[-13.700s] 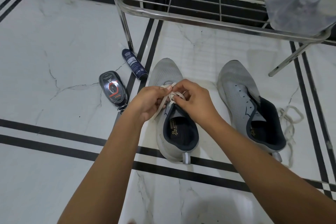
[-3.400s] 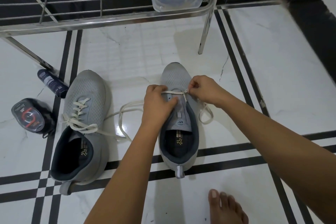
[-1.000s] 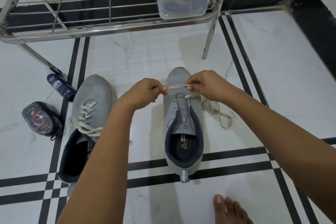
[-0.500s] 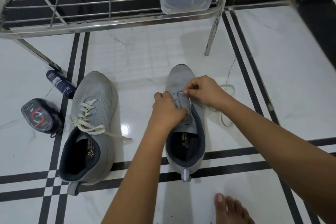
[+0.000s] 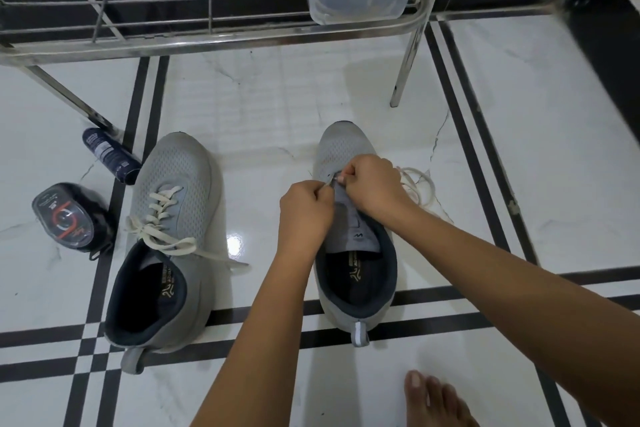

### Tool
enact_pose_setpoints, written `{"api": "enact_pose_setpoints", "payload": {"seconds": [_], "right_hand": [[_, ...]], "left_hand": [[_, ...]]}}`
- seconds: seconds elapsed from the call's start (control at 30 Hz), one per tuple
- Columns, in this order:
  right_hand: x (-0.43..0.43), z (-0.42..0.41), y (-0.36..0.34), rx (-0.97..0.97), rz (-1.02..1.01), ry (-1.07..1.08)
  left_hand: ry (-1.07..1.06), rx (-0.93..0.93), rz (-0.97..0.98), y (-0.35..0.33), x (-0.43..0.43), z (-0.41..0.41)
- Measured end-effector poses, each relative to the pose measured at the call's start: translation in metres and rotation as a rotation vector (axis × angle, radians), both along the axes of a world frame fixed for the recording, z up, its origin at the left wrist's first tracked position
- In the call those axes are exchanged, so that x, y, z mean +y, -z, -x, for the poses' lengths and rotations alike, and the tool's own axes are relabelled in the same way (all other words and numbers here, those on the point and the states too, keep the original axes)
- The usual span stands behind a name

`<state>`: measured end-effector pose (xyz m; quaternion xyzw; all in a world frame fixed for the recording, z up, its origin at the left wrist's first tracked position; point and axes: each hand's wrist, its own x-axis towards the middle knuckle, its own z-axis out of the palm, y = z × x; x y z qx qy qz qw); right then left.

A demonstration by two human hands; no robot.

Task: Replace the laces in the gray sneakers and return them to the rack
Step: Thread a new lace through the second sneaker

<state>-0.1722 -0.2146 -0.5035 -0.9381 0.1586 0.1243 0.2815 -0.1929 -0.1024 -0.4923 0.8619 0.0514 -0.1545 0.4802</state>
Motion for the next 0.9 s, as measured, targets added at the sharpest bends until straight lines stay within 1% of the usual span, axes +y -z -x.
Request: {"api": "enact_pose_setpoints", "payload": {"seconds": [0.07,0.13,0.27,0.3,0.47,0.57,0.67,0.7,0.73,0.8,0.83,0.87,0.9], "right_hand": [[0.003,0.001,-0.002,-0.008,0.013,0.007],[0.004,0.001,-0.005,-0.020,-0.036,0.033],[0.009,0.005,-0.009,-0.039,-0.057,0.004],[0.010,0.007,-0.009,-0.046,-0.069,0.026],[0.013,0.008,-0.007,-0.020,-0.279,0.266],[0.014,0.010,-0.005,-0.065,-0.389,0.302],[0.010,0.012,-0.007,-0.143,-0.537,0.371],[0.008,0.011,-0.008,-0.155,-0.543,0.358],[0.006,0.010,-0.011,-0.151,-0.458,0.281],[0.005,0.009,-0.013,-0.106,-0.140,0.086],[0.005,0.009,-0.014,-0.061,-0.026,0.041],[0.006,0.010,-0.013,-0.012,0.025,0.024],[0.006,0.011,-0.012,0.029,0.021,0.030]], "left_hand": [[0.008,0.000,0.017,-0.001,-0.001,0.000],[0.014,-0.001,0.021,0.000,0.000,-0.001],[-0.060,0.031,0.094,0.006,0.002,-0.001],[-0.077,0.031,0.108,0.008,0.002,-0.001],[-0.057,0.044,0.128,0.008,0.002,-0.002],[-0.016,0.057,0.119,0.009,0.006,-0.005],[0.011,0.088,0.152,0.010,0.008,-0.008],[0.006,0.105,0.157,0.010,0.008,-0.008],[-0.004,0.121,0.162,0.010,0.009,-0.008],[-0.074,0.164,0.221,0.014,0.011,-0.010],[-0.124,0.179,0.275,0.016,0.013,-0.012],[-0.161,0.186,0.322,0.018,0.014,-0.015],[-0.171,0.174,0.321,0.021,0.015,-0.017]]}}
